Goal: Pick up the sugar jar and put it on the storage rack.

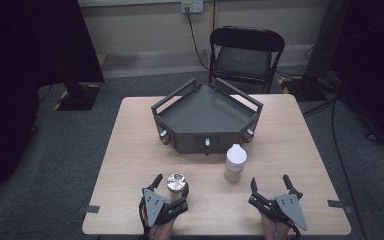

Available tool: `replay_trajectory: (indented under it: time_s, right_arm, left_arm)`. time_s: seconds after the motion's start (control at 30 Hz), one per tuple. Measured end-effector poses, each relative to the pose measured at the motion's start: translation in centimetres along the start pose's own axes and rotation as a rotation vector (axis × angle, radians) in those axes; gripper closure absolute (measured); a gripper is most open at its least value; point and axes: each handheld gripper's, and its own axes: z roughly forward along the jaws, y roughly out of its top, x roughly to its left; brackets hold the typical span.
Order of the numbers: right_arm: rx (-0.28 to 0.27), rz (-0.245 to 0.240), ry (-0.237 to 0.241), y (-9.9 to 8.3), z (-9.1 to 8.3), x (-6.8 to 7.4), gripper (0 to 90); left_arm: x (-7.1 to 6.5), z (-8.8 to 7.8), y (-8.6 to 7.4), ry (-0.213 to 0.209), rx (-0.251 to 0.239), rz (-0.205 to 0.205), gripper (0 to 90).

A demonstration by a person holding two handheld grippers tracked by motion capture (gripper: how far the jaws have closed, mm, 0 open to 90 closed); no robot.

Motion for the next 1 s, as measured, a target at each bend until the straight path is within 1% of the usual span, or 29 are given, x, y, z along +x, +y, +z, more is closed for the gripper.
replay_trajectory:
  time_s: [0.03,0.1,0.13,0.17,0.27,0.3,0.4,0.47,0.8,1.0]
  right_arm:
    - [0.0,0.0,0.0,0.0,0.0,0.0,0.0]
    - [-0.001,0.0,0.002,-0.01,-0.01,-0.03,0.0]
    - [-0.001,0.0,0.001,-0.01,-0.01,-0.03,0.0]
    - [-0.001,0.0,0.002,-0.01,-0.02,-0.03,0.0]
    - [-0.001,0.0,0.002,-0.01,-0.02,-0.04,0.0]
    - [-0.001,0.0,0.002,-0.01,-0.02,-0.04,0.0]
    - [-0.001,0.001,0.002,-0.02,-0.03,-0.06,0.0]
    - [-0.001,0.001,0.002,-0.03,-0.03,-0.06,0.0]
    - [-0.001,0.001,0.003,-0.02,-0.03,-0.07,0.0]
    - [-0.001,0.0,0.002,-0.02,-0.03,-0.05,0.0]
  left_arm:
    - [0.08,0.05,0.0,-0.008,0.005,0.004,14.3]
    - [-0.2,0.18,0.03,0.003,0.016,0.01,16.3]
    - [-0.15,0.22,-0.01,-0.001,0.017,0.01,18.2]
    - [-0.07,0.3,-0.05,-0.006,0.017,0.004,21.0]
    - [-0.17,0.42,-0.08,-0.005,0.022,0.005,23.8]
    - [-0.17,0.44,-0.06,-0.007,0.027,0.007,27.1]
    - [-0.03,0.5,-0.14,-0.013,0.033,0.003,32.1]
    - [-0.01,0.56,-0.27,-0.016,0.031,0.0,33.8]
    - [-0.21,0.51,-0.57,-0.009,0.018,0.0,34.9]
    - [-0.11,0.5,-0.51,-0.012,0.02,-0.001,35.0]
